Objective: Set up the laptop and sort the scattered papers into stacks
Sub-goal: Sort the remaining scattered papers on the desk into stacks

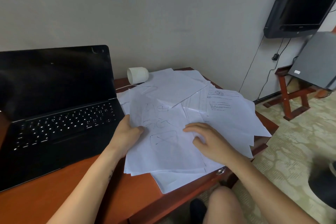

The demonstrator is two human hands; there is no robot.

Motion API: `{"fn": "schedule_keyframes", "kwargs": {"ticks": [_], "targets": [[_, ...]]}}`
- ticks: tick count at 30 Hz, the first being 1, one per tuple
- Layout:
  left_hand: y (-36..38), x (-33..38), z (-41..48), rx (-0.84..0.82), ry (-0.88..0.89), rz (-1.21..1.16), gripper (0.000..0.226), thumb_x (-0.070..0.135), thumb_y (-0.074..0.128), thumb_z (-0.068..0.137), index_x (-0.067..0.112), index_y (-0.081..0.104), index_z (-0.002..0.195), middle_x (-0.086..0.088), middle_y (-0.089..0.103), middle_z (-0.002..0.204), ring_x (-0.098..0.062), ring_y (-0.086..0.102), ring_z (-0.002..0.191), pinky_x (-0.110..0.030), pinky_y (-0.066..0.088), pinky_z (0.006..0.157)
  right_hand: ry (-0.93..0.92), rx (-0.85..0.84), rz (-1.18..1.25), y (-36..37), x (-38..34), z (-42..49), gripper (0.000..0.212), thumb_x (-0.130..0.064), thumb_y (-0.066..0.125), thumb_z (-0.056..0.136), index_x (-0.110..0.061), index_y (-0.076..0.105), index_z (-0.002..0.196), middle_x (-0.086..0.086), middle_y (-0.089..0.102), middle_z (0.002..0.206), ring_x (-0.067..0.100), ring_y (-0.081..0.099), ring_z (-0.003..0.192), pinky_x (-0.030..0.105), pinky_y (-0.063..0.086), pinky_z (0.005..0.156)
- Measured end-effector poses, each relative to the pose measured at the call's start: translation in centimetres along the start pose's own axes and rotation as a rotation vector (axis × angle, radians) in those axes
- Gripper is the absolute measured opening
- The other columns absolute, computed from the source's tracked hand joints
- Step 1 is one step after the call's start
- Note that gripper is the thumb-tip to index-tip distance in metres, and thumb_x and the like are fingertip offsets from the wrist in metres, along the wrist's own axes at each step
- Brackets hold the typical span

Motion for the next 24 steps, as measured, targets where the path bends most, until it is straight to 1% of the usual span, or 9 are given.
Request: {"fn": "schedule_keyframes", "kwargs": {"ticks": [3,5,8,11,13,15,18,22,24], "targets": [[-0.2,-0.3,0.2,0.021,-0.007,0.030,0.040,0.004,0.068,0.092,0.020,0.059,0.128,-0.001,0.072,0.116,-0.024,0.071,0.103,-0.042,0.061,0.084,0.001,0.073,-0.076,-0.8,1.4,4.6,0.038,-0.006,0.058,0.094,-0.020,0.066,0.129,-0.016,0.057,0.132,0.006,0.044,0.129,0.021,0.032,0.113],[-0.2,-0.2,0.2,0.033,-0.011,0.051,0.040,0.006,0.068,0.092,0.020,0.057,0.128,0.000,0.071,0.115,-0.023,0.070,0.103,-0.039,0.060,0.082,0.014,0.092,-0.106,-1.3,1.9,7.8,0.040,-0.011,0.061,0.095,-0.020,0.062,0.134,-0.010,0.054,0.140,0.011,0.040,0.134,0.024,0.029,0.114],[-0.2,-0.2,0.2,0.044,-0.007,0.095,0.040,0.009,0.067,0.089,0.021,0.057,0.125,0.001,0.071,0.113,-0.022,0.070,0.102,-0.039,0.060,0.081,0.087,0.001,-0.180,-1.4,2.7,11.6,0.054,-0.026,0.063,0.096,-0.027,0.047,0.147,-0.006,0.034,0.160,0.015,0.019,0.151,0.033,0.018,0.120],[-0.4,-0.3,0.4,0.031,0.014,0.125,0.044,0.017,0.066,0.080,0.023,0.061,0.123,0.003,0.073,0.112,-0.021,0.073,0.102,-0.043,0.063,0.085,0.182,-0.149,-0.223,-1.2,3.3,13.5,0.063,-0.037,0.059,0.097,-0.033,0.034,0.155,-0.009,0.017,0.167,0.013,0.004,0.155,0.041,0.011,0.124],[-0.4,0.0,0.2,0.047,0.029,0.113,0.039,0.013,0.065,0.084,0.022,0.061,0.121,0.002,0.073,0.110,-0.020,0.072,0.101,-0.041,0.062,0.083,0.252,-0.214,-0.233,-1.3,3.7,13.8,0.063,-0.043,0.055,0.100,-0.034,0.029,0.157,-0.008,0.017,0.167,0.018,0.009,0.155,0.040,0.011,0.122],[-0.4,0.2,0.0,0.079,0.021,0.092,0.036,0.007,0.066,0.091,0.021,0.058,0.123,0.002,0.071,0.111,-0.020,0.070,0.102,-0.038,0.060,0.082,0.295,-0.226,-0.253,-1.4,4.1,13.9,0.061,-0.048,0.050,0.102,-0.034,0.030,0.157,-0.005,0.025,0.164,0.027,0.018,0.151,0.040,0.015,0.120],[-0.5,0.0,0.2,0.086,0.004,0.088,0.038,0.007,0.066,0.092,0.021,0.056,0.126,0.001,0.071,0.114,-0.022,0.070,0.104,-0.043,0.060,0.088,0.203,-0.231,-0.287,-1.7,5.2,14.7,0.060,-0.052,0.050,0.101,-0.032,0.035,0.155,-0.011,0.033,0.161,0.022,0.020,0.150,0.041,0.018,0.119],[-1.0,0.3,0.2,0.100,0.022,0.105,0.035,0.008,0.064,0.094,0.022,0.056,0.124,0.000,0.070,0.113,-0.021,0.070,0.102,-0.040,0.060,0.083,0.233,-0.319,-0.379,-1.8,7.9,16.1,0.069,-0.079,0.043,0.087,-0.055,0.029,0.150,-0.021,0.026,0.161,0.023,0.019,0.148,0.047,0.017,0.119],[-1.5,0.4,0.2,0.117,0.024,0.113,0.036,0.008,0.063,0.096,0.022,0.054,0.127,0.001,0.069,0.113,-0.020,0.069,0.102,-0.035,0.058,0.079,0.227,-0.313,-0.382,-1.9,8.6,16.5,0.064,-0.074,0.046,0.090,-0.055,0.030,0.149,-0.024,0.025,0.160,0.021,0.017,0.148,0.046,0.016,0.119]]}}
Point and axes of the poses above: each hand's wrist, its own z-axis towards the middle knuckle, its own y-axis out of the palm, x = y × z, the point moved 2 cm from there along z, towards the middle knuckle
